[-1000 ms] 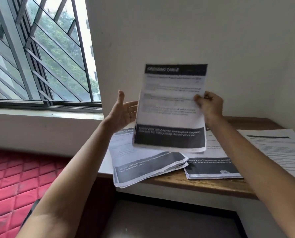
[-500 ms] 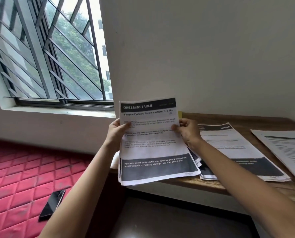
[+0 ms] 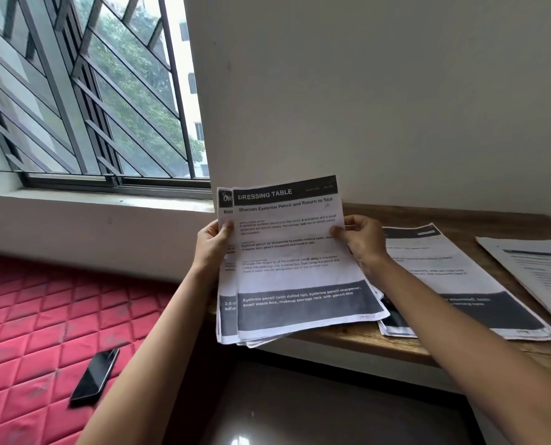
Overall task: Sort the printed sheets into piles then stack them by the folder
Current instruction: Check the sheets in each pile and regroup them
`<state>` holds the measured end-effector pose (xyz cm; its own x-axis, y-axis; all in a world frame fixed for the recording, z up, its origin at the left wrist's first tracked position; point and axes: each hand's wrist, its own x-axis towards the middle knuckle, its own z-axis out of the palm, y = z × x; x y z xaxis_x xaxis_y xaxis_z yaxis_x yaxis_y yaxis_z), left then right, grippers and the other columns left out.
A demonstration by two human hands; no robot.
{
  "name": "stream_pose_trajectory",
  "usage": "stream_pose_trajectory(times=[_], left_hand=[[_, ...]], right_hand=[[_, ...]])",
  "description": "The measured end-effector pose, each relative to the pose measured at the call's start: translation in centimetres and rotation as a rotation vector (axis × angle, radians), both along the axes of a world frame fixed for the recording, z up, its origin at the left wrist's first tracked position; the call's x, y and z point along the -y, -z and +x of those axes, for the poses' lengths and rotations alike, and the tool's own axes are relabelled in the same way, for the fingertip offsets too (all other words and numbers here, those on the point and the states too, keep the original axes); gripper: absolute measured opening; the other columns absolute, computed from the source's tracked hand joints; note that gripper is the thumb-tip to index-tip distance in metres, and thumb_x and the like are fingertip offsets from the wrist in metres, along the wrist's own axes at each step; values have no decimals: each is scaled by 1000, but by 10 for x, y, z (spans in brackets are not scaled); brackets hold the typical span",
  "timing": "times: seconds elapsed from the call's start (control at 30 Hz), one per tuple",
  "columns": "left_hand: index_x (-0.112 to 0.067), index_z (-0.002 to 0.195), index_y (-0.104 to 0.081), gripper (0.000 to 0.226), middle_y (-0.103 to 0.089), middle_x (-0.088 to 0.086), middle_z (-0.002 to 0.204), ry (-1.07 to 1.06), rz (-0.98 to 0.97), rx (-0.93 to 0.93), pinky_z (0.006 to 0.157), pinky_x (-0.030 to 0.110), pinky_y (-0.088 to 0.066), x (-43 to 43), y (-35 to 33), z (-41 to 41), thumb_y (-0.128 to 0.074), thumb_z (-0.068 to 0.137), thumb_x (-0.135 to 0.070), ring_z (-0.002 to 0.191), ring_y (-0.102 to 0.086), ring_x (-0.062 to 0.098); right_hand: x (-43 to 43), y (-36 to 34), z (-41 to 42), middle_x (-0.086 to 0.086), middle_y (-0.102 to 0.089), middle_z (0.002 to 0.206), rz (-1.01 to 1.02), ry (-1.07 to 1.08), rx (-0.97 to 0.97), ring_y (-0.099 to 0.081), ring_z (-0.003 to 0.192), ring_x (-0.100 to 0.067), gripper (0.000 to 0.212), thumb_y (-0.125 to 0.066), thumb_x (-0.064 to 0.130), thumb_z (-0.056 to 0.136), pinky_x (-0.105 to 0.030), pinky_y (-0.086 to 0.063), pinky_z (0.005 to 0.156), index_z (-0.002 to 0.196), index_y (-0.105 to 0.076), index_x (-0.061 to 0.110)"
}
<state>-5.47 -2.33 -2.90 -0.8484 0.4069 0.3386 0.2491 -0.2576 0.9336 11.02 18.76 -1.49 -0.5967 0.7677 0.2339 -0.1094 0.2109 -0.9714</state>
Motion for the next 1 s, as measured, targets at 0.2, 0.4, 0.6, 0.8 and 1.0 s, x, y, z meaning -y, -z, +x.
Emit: stream_pose_trajectory(times=[0.2, 0.4, 0.6, 0.8, 1.0], left_hand=[[-11, 94, -67, 12, -69, 7, 89, -20, -66, -30, 75, 34, -56, 2, 3, -5, -59, 92, -3, 74, -65, 16], [5, 109, -64, 21, -66, 9, 87, -84, -75, -3, 71, 28, -55, 3, 7, -11, -61, 89, 1, 77, -61, 21], [6, 111, -64, 26, -68, 8, 86, -109, -70, 39, 71, 28, -56, 5, 11, -15, -64, 86, 3, 72, -63, 18], [-3, 104, -65, 24, -72, -8, 72, -109, -54, 56, 73, 29, -57, 5, 10, -14, -68, 82, 6, 81, -64, 23], [-32, 133, -45, 66, -67, 7, 101, -178, -198, -116, 88, 32, -52, 5, 5, -4, -70, 81, 0, 92, -63, 16]], right_hand=[[-26, -21, 21, -8, -69, 94, -30, -9, 50, -67, 87, -28, 12, -73, 2, 79, -42, -56, 80, 83, -64, 10], [-61, -21, 47, -20, -68, 106, -74, 97, 130, -67, 89, -35, 13, -71, -2, 78, -51, -55, 84, 83, -63, 7], [-75, -20, 56, -22, -67, 106, -116, 186, 127, -66, 88, -34, 21, -73, -4, 75, -50, -54, 84, 74, -61, 13], [-77, -22, 59, -23, -64, 107, -172, 149, 69, -62, 64, -23, 20, -68, -9, 78, -39, -58, 65, 74, -60, 9], [-54, -29, 50, -17, -66, 98, -259, 15, 32, -65, 71, -24, 13, -67, -7, 80, -38, -57, 58, 81, -61, 5]])
